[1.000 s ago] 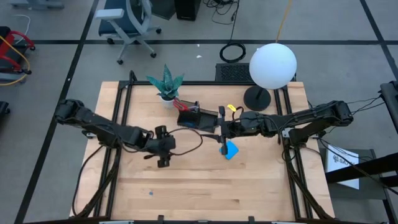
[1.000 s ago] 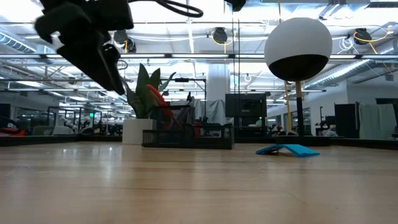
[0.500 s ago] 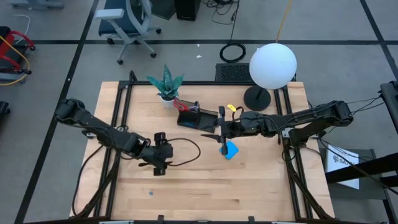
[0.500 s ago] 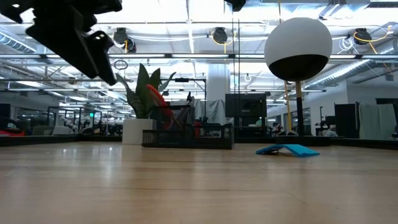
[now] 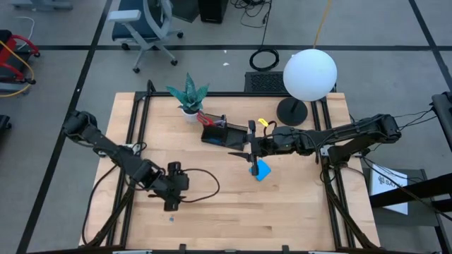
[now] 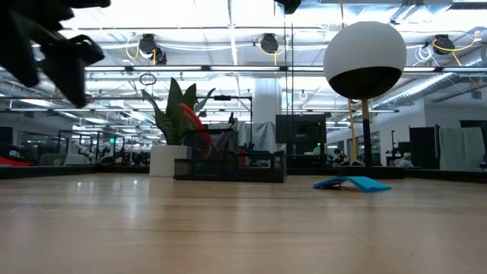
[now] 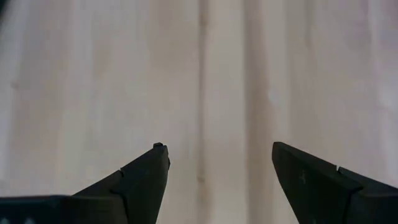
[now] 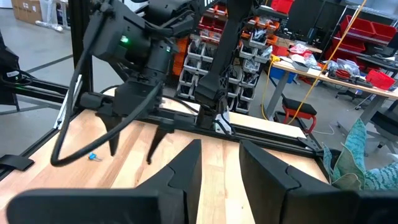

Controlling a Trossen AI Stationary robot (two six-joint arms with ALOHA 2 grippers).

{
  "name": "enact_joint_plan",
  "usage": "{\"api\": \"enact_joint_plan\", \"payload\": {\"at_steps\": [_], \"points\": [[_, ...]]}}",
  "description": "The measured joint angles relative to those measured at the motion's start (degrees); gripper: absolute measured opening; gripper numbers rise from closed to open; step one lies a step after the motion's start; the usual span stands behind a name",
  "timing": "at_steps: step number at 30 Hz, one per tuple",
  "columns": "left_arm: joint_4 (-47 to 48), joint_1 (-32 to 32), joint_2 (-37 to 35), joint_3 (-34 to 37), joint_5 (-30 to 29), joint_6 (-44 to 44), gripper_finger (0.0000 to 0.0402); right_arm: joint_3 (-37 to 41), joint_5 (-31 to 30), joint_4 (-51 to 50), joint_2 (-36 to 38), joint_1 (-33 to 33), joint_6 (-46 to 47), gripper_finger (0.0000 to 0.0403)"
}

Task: Pick and place office supplies into organizer
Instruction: Put the blue paper clip into the black desk organizer

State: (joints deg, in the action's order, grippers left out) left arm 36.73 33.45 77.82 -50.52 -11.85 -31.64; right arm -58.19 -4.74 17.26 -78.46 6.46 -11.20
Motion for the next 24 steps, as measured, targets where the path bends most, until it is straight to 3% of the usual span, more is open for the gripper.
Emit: {"api": "enact_joint_plan", "payload": {"at_steps": [7, 24], "points": [[0.43, 4.57, 0.00, 0.00, 4.89, -7.29, 0.0291, 0.00, 0.01, 0.00, 0.00, 0.00, 0.02, 0.0100], [0.16, 10.70, 0.04, 0.00, 6.09, -33.38, 0.0292, 0.00, -0.01, -0.02, 0.00, 0.00, -0.08, 0.0100]]}}
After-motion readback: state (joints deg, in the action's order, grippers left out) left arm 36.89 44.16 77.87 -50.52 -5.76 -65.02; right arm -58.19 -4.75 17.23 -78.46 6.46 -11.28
